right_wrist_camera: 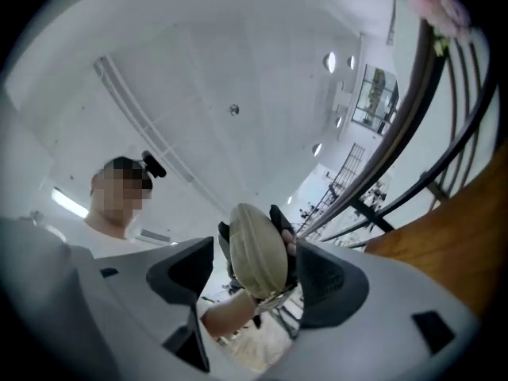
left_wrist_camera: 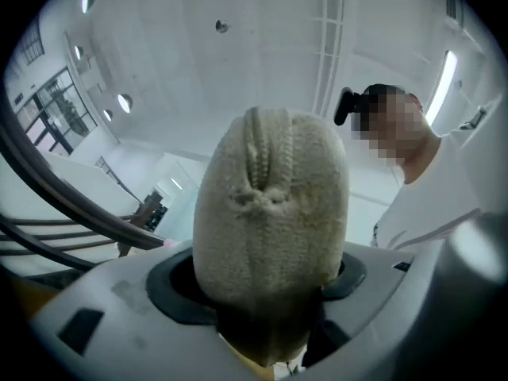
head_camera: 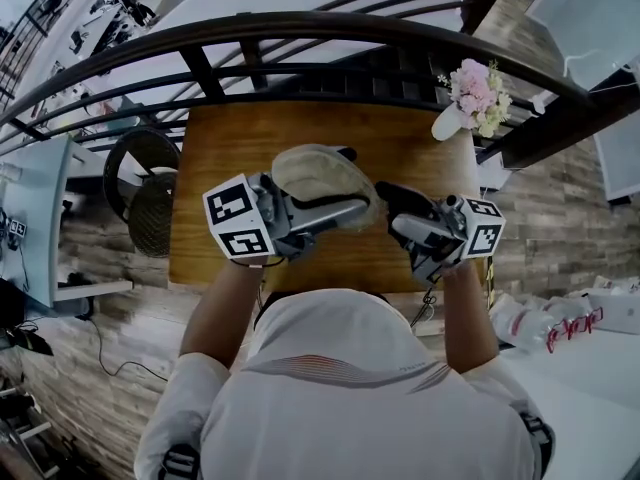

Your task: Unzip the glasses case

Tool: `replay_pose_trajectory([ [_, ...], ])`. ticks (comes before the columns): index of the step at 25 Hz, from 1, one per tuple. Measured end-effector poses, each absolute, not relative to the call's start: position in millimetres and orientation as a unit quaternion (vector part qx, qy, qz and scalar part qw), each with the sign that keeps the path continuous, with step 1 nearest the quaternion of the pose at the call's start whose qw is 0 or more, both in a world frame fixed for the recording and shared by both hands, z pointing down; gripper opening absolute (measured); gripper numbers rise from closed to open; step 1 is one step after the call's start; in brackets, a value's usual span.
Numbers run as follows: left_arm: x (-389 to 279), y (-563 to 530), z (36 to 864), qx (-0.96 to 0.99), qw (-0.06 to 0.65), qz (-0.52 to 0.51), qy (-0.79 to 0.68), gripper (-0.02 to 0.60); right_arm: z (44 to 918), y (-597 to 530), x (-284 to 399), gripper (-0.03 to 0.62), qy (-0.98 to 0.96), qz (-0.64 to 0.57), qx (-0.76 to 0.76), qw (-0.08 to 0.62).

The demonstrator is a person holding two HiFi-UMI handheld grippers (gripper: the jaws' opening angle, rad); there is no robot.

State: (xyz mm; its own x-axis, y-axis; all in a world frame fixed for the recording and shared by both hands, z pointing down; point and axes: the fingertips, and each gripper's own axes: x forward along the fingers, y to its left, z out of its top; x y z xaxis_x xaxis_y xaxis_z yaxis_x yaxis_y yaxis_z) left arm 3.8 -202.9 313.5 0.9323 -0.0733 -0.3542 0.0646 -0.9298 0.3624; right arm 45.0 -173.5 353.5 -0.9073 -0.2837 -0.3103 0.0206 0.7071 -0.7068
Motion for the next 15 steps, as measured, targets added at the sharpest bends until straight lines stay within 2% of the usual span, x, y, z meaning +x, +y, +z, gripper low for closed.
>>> replay_pose_trajectory([
  [3, 1.1, -222.7, 315.4, 0.961, 0.206, -0.176, -0.050, 0.319, 363.9, -181.3, 46.9, 0.345, 0.924, -0.322, -0.160, 0.129],
  [5, -0.7, -232.8, 317.2, 0.958, 0.217, -0.172, -0.074, 0.319, 377.2, -182.7, 41.2, 0.316, 0.933, -0.293, -0.203, 0.054],
  [8, -0.5, -238.8, 319.3, 0.958, 0.217, -0.165, -0.089, 0.319, 399.5, -175.0, 23.3, 0.310, 0.939, -0.268, -0.208, -0.056],
  [15, 19.1, -214.5, 325.9, 0.978, 0.165, -0.117, -0.043, 0.319, 429.9, -167.6, 7.4, 0.273, 0.923, -0.319, -0.162, -0.141],
])
